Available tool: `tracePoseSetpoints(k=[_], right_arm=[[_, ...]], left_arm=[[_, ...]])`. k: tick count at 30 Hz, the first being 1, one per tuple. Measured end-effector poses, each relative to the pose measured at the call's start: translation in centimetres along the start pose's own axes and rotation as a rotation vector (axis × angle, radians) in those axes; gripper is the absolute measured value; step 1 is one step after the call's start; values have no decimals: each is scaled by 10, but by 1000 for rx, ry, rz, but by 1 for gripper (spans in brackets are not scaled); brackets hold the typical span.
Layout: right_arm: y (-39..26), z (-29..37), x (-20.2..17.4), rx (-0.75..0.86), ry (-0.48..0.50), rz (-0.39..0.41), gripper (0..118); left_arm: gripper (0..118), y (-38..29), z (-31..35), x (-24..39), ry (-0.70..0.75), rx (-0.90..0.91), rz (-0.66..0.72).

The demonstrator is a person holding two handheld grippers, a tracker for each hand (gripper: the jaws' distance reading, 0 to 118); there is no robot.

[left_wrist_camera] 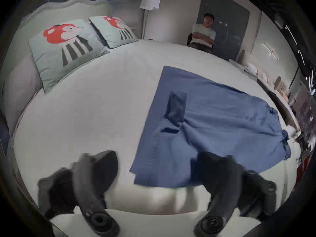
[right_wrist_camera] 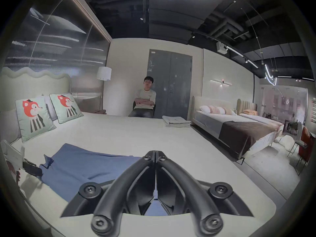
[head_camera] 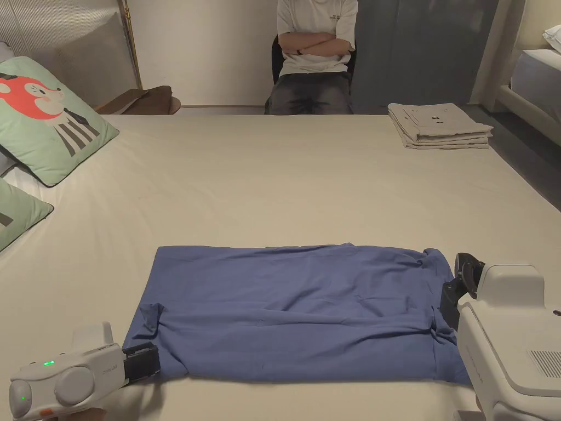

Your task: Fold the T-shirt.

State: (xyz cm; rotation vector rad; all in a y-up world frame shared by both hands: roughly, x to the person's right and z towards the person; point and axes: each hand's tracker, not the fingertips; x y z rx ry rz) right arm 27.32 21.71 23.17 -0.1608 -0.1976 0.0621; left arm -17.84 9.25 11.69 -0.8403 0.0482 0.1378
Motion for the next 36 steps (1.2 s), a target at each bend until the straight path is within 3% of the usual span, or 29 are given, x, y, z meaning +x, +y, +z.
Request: tracePoseSetpoints(k=[1,2,3,7,10,14,15,20,22,23,24,28,36], right_arm=[[-2,-1,1,-7,-2,1,0],[-4,-2,2,-13,-5,2,0],[-6,-2,4,-17,-7,3,0],[-18,-8,15,-72,-26,-10,0],[-40,-26,31,-235,-20,-55,5],[-88,-61,46,-533,-33,-107,97],[-100,-67,46,-562,-45,-127,105],[-132,-82,42,-636,-40,-133,99],[-133,-82,38,-639,-25,-130,76],[-134,-83,38,-649,-8,-135,51],[-134,-82,38,-652,0,-139,35],[-128,-71,44,-619,20,-196,14],[-97,-20,62,-507,32,-226,11]], left_arm=[[81,-1,-2,5,-8,-2,-24],[53,-3,2,13,-16,-12,-43],[34,-4,0,18,-11,-33,-61],[2,-11,10,35,0,-7,-103],[2,-6,19,34,-30,-4,-95],[2,3,29,25,-63,20,-59],[2,5,31,23,-69,25,-59],[2,12,32,15,-93,36,-58],[2,11,30,14,-94,37,-57],[2,11,29,13,-94,35,-58],[2,10,29,12,-92,35,-57],[2,8,21,-1,-98,36,-29],[2,-11,46,-27,-129,46,39]])
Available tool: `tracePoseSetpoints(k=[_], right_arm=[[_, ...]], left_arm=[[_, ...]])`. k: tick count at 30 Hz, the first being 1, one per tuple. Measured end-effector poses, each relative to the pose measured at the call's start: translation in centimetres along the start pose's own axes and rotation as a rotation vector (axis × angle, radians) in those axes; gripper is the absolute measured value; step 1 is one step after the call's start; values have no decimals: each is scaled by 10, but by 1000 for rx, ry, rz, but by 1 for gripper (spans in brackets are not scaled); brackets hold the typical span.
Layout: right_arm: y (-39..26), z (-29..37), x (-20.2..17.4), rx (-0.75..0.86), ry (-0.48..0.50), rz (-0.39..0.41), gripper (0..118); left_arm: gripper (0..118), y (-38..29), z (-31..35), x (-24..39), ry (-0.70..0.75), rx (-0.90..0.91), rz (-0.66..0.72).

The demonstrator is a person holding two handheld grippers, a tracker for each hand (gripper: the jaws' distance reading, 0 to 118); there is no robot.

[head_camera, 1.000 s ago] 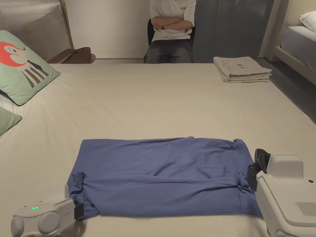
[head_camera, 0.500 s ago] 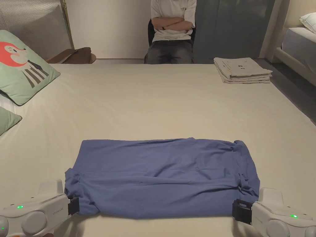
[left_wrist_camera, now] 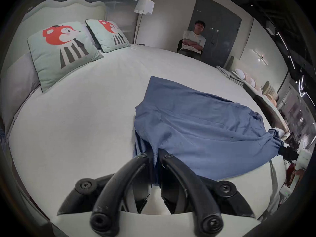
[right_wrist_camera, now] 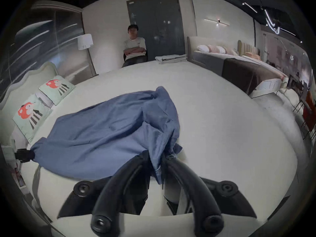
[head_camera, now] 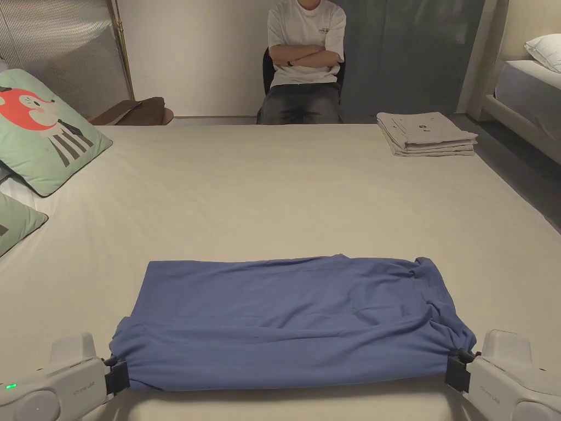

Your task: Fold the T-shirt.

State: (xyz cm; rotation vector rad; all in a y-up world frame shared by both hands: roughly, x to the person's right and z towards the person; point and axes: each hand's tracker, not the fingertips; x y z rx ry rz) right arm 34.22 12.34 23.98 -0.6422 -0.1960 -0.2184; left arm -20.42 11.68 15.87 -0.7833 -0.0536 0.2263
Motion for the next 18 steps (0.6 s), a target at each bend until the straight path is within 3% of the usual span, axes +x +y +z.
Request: tracePoseSetpoints(k=[7,13,16,17,18], right_arm=[[-43,44,18,-38,6,8,11],[-90,35,24,-148,-22,28,11],[-98,36,22,-112,-33,27,13],[-93,40,19,-113,-37,24,27],[-89,41,17,-118,-40,24,45]], left_arm=[[2,-53,54,-18,-36,-34,31],[1,-86,46,-18,76,-131,-59],[5,-84,45,-11,84,-117,-44],[13,-82,46,-8,89,-121,-45],[30,-80,47,-8,91,-121,-48]])
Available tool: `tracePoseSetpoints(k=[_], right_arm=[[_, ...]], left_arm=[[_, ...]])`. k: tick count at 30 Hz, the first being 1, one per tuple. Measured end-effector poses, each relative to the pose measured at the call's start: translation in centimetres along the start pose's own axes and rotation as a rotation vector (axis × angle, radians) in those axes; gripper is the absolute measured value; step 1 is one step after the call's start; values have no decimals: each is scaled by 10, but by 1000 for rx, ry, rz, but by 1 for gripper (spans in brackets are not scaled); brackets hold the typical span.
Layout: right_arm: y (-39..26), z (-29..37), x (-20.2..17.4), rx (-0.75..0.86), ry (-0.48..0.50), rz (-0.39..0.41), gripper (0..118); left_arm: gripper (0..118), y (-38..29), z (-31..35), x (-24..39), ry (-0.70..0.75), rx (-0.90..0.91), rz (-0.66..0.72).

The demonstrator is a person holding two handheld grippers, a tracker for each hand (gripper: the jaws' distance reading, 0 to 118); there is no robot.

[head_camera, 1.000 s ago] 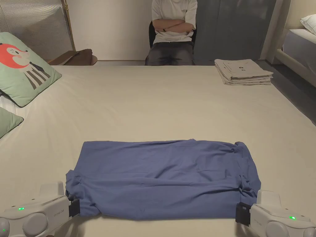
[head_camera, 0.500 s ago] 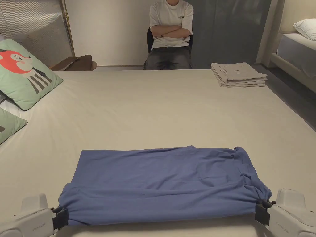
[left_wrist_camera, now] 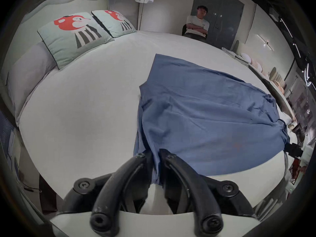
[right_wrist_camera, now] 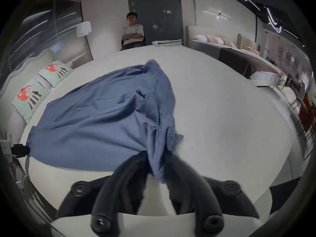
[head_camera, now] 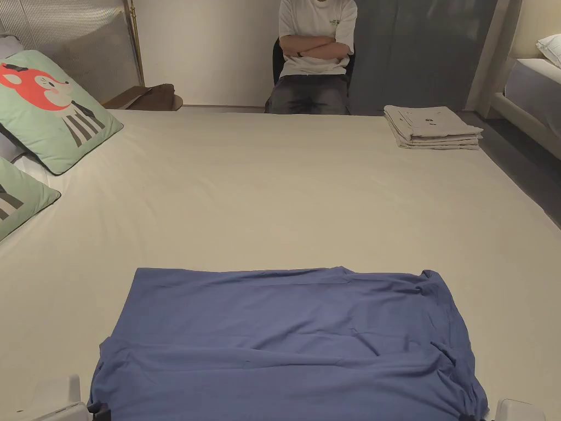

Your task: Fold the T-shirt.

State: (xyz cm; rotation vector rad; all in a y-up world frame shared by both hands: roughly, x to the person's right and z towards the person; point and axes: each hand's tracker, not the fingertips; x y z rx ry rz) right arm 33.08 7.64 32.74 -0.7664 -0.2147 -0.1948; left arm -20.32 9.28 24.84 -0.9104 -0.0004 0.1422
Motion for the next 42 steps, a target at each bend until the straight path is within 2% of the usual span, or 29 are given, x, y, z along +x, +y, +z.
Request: tracePoseSetpoints(k=[3,5,6,13,19,21,22,24,25,26,27,30,35,42], right_arm=[[15,11,-8,5,-23,6,63],[36,28,-19,125,-8,14,98],[46,36,-25,173,-3,21,102],[121,93,-81,564,77,79,102],[144,115,-117,750,61,147,102],[146,119,-124,775,40,176,97],[146,120,-127,787,30,184,90],[146,119,-129,800,14,191,62],[146,118,-130,800,13,194,42],[147,118,-130,804,9,198,8],[146,116,-130,809,8,203,0],[151,108,-127,801,14,218,0],[156,96,-127,787,8,219,0],[172,67,-126,747,11,226,0]], left_arm=[[58,9,11,7,-12,6,25],[107,23,29,20,-47,91,47],[110,29,38,27,-67,146,44],[109,86,102,94,-140,554,-56],[109,107,123,134,-130,811,-84],[104,108,124,139,-132,848,-87],[95,109,124,142,-136,853,-90],[53,110,119,143,-130,859,-111],[26,110,116,144,-123,860,-121],[0,111,113,144,-126,861,-135],[0,112,110,143,-129,856,-142],[0,113,109,145,-157,831,-160],[0,131,87,144,-101,761,-196],[0,197,8,117,-147,398,-170]])
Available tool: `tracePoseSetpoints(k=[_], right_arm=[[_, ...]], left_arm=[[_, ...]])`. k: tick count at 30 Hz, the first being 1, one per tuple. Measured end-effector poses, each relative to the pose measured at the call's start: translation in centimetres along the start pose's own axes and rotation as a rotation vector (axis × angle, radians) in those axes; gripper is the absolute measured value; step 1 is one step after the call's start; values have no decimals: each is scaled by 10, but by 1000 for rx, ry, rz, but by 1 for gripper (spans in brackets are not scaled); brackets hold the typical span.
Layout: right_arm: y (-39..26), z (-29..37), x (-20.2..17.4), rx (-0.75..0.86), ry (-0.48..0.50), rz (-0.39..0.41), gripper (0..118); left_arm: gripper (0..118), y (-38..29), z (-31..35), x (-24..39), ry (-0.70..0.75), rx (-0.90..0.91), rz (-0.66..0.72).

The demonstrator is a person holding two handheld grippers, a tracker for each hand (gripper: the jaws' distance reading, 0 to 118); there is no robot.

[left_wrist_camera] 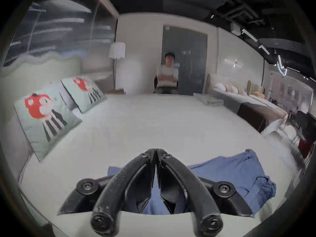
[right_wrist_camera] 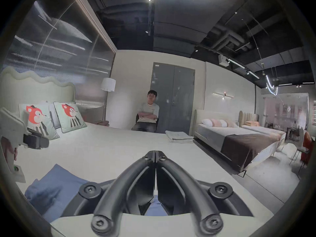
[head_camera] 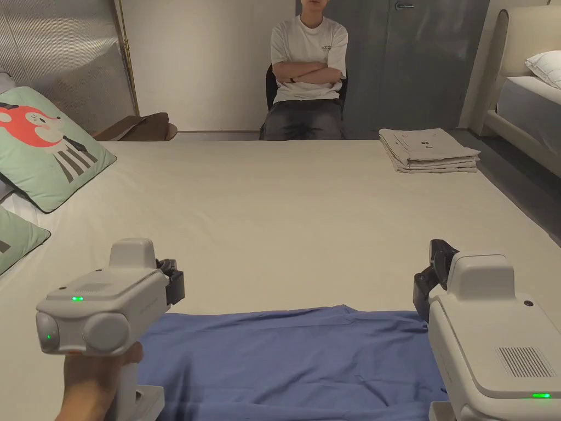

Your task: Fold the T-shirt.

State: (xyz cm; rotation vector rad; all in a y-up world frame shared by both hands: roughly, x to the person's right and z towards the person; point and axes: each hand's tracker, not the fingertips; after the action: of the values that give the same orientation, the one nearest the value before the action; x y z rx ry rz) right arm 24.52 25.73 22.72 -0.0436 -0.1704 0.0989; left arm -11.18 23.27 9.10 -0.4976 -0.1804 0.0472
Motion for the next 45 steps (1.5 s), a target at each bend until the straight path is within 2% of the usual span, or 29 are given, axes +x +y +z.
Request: tracePoseSetpoints(k=[2,4,6,7,8,9,10,12,17,21,22,23,24,26,28,32,33,34,36,37,38,41,45], right_arm=[[-4,-11,1,-12,-1,-1,0],[-9,-25,1,-35,-4,14,0],[-17,-39,1,-59,-7,17,0],[-21,-46,2,-75,-5,14,0],[-24,-52,2,-88,-5,12,0],[-28,-57,2,-100,-8,9,0],[-33,-62,3,-111,-9,8,0],[-41,-72,4,-136,-11,14,0],[-58,-87,10,-196,-15,12,0],[-68,-90,15,-219,-21,5,0],[-70,-90,17,-227,-23,7,0],[-72,-91,18,-234,-24,6,0],[-73,-91,21,-241,-25,2,0],[-76,-89,25,-253,-27,-2,0],[-79,-90,32,-275,-37,-12,0],[-87,-106,53,-350,-60,-32,1],[-92,-115,61,-391,-66,-52,4],[-96,-125,67,-423,-74,-72,16],[-109,-151,80,-527,-62,-138,70],[-116,-161,84,-572,-43,-150,92],[-125,-176,90,-647,-33,-184,106],[-148,-205,95,-719,-45,-207,106],[-170,-231,87,-852,-24,-81,103]], left_arm=[[0,4,-36,-19,48,-88,4],[0,4,-68,-33,76,-174,-70],[3,0,-99,-49,92,-249,-75],[17,-1,-112,-56,100,-264,-52],[54,-3,-123,-62,98,-271,-46],[86,-5,-136,-69,104,-297,-50],[108,-9,-149,-75,122,-325,-45],[108,-17,-161,-80,136,-355,-31],[107,-38,-178,-92,180,-437,29],[106,-55,-180,-89,193,-483,-5],[96,-56,-177,-87,188,-482,-13],[68,-58,-178,-84,174,-494,-31],[56,-57,-175,-79,123,-494,-33],[40,-53,-173,-72,161,-462,-64],[2,-53,-170,-64,131,-444,-111],[2,-47,-158,-55,152,-381,-153],[2,-44,-152,-55,149,-368,-146],[2,-42,-148,-56,141,-355,-141],[2,-36,-134,-55,118,-315,-149],[2,-35,-128,-55,103,-299,-147],[2,-33,-123,-56,88,-276,-137],[2,-29,-109,-57,60,-251,-116],[2,-27,-102,-55,43,-236,-128]])
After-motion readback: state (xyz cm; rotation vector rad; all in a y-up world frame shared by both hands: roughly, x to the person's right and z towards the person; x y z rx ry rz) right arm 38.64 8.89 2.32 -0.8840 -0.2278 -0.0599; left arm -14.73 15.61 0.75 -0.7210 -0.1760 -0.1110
